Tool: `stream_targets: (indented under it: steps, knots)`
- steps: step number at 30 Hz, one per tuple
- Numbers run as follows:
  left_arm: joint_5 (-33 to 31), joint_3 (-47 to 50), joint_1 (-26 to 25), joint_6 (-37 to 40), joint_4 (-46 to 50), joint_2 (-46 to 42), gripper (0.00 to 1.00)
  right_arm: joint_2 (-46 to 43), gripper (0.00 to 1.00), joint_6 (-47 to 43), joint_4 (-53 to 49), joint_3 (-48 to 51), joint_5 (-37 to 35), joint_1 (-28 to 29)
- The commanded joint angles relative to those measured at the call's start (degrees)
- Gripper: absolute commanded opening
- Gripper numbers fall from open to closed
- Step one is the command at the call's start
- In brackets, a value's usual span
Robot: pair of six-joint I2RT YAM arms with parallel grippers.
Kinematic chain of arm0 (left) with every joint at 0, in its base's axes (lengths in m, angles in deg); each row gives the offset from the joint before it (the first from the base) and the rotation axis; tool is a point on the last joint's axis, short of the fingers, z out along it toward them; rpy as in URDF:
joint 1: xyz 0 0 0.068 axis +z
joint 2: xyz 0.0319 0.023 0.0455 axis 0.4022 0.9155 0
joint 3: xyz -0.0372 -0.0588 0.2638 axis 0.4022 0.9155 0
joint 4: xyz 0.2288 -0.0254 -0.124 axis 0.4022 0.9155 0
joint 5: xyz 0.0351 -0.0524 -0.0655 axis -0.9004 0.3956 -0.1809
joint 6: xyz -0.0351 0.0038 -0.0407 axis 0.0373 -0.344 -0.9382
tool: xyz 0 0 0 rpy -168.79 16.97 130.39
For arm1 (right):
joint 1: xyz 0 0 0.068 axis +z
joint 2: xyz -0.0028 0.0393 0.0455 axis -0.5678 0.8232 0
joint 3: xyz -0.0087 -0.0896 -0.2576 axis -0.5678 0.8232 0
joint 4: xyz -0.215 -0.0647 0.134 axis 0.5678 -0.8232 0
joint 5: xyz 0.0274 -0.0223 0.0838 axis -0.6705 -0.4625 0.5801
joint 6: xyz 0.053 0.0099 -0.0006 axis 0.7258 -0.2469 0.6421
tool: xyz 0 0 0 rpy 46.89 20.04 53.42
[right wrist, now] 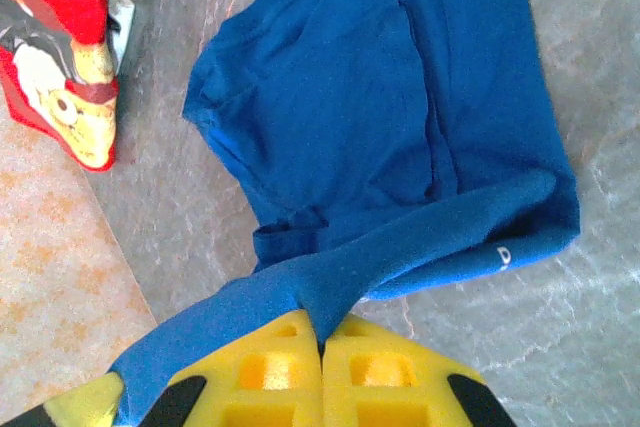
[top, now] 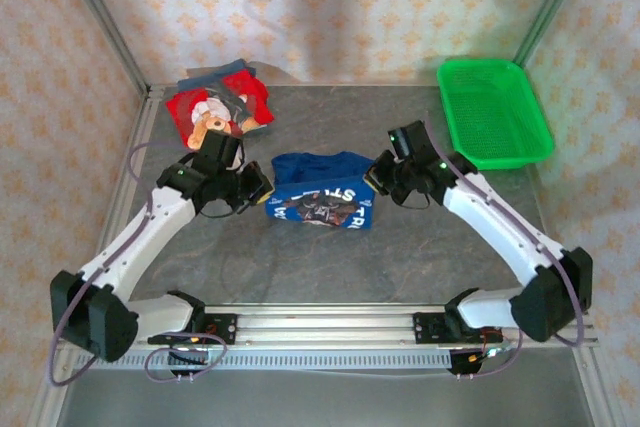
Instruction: Fold and stack the t-shirts
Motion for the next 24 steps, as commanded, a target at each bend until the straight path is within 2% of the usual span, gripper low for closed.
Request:
stream_targets:
  steps: [1,10,24]
  knots:
    - [1.20,-4.27,1.89,3.62,-0.79,3.20,0.00,3.37,0.00,-5.22,-0.01,-3.80,2.88,-2.43]
    - [2.44,-11.66,5.19,8.60,-0.80,15.73,0.00,14.37,0.00,-10.95,-1.82,-10.46,6.59,-8.07]
    - [2.96,-22.32,5.57,12.67,-1.74,34.32,0.00,27.54,0.00,-14.13,-1.19,-15.46,9.67,-13.78]
